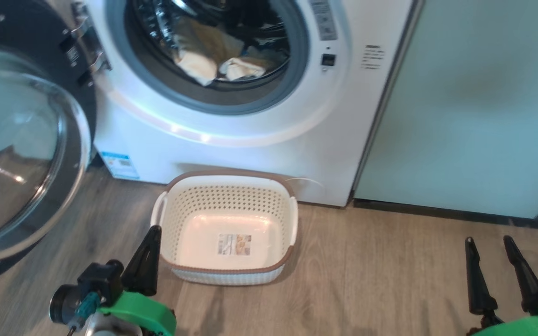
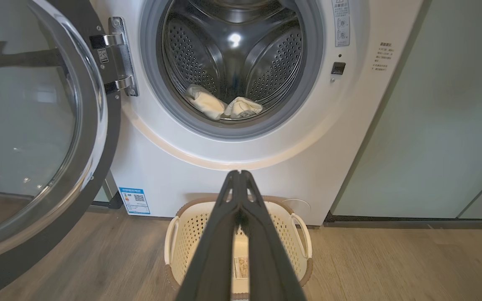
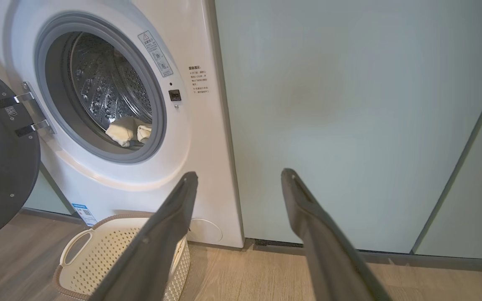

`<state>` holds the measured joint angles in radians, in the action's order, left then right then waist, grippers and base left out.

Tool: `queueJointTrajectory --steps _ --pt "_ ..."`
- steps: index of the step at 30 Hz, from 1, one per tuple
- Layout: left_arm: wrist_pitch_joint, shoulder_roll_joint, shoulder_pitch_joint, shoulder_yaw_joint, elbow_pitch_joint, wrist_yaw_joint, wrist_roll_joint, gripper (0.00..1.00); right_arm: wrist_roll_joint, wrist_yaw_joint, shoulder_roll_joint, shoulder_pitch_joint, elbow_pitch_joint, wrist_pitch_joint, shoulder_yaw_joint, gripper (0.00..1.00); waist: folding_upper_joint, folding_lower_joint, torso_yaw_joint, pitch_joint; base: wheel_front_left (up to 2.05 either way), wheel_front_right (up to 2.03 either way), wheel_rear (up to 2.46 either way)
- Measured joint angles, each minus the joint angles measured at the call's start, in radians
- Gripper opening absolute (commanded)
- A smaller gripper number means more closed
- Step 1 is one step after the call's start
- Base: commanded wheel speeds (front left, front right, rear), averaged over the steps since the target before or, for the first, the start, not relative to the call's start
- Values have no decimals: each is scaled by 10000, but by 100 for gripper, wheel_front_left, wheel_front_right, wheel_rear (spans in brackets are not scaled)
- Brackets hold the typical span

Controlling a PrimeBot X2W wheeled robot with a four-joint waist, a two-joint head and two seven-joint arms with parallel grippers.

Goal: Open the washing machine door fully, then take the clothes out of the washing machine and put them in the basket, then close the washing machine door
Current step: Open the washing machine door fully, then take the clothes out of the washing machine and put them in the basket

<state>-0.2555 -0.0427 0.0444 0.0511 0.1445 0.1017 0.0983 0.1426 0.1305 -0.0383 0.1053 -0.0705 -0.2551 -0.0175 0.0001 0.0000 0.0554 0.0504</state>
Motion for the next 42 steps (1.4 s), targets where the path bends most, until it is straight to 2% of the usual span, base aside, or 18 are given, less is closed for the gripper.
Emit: queueJointTrajectory --steps 1,2,3,4,5,12,35,42 --pt "0 -2 16 10 12 -2 0 0 0 0 0 44 59 0 -4 100 0 0 -105 -45 0 0 0" --pt "0 -2 50 10 10 -4 2 19 17 0 0 128 134 0 -8 100 0 0 -204 -93 0 0 0" --pt "0 -2 105 12 12 -12 2 46 82 0 2 191 161 0 -12 100 0 0 -297 -139 0 0 0" --pt "0 -2 175 8 12 -65 4 80 102 0 2 234 176 0 -12 100 0 -1 -380 -180 0 0 0" --pt "0 -2 223 -4 23 -96 2 100 102 0 2 293 213 0 -12 100 0 0 -460 -220 0 0 0" --pt "0 -17 356 -17 27 -259 0 100 159 0 8 347 290 0 -19 100 0 0 -756 -414 0 0 0" --pt "0 -98 358 -272 173 -270 105 100 274 0 13 347 267 0 -65 100 0 0 -894 -511 0 0 0" --pt "0 -136 359 -320 276 -445 94 100 320 0 13 347 261 0 -54 100 0 0 -924 -525 13 -15 2"
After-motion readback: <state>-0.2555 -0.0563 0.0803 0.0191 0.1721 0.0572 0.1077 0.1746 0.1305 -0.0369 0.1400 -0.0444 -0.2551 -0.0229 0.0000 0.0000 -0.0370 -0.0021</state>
